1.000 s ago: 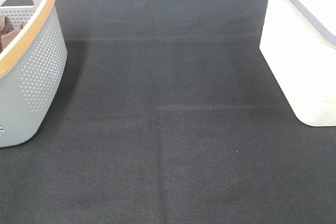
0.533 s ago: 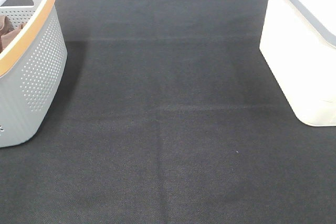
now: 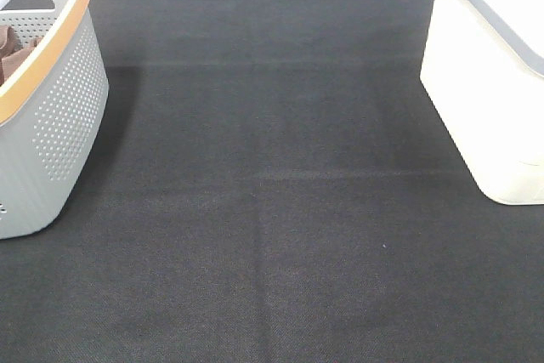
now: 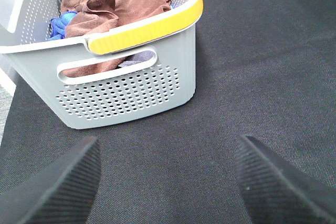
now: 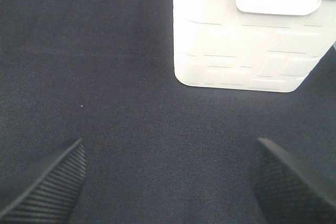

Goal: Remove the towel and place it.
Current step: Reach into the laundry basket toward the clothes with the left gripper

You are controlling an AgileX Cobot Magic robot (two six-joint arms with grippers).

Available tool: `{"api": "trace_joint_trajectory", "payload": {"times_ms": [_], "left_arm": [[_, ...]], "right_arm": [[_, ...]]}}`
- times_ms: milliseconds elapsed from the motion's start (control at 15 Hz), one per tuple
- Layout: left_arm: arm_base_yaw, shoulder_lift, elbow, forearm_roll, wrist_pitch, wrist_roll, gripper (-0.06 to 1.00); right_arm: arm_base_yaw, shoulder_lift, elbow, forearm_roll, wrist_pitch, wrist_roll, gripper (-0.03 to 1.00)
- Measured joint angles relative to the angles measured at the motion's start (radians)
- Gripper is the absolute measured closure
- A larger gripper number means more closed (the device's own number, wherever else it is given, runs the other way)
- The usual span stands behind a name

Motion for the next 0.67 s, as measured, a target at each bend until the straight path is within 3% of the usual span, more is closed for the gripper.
{"api": "trace_joint_trajectory", "payload": {"times_ms": [667], "left_arm": [[0.0, 0.0, 0.0, 0.0, 0.0, 0.0, 0.25]], "right_arm": [[0.0, 0.0, 0.0, 0.0, 0.0, 0.0, 0.16]]}}
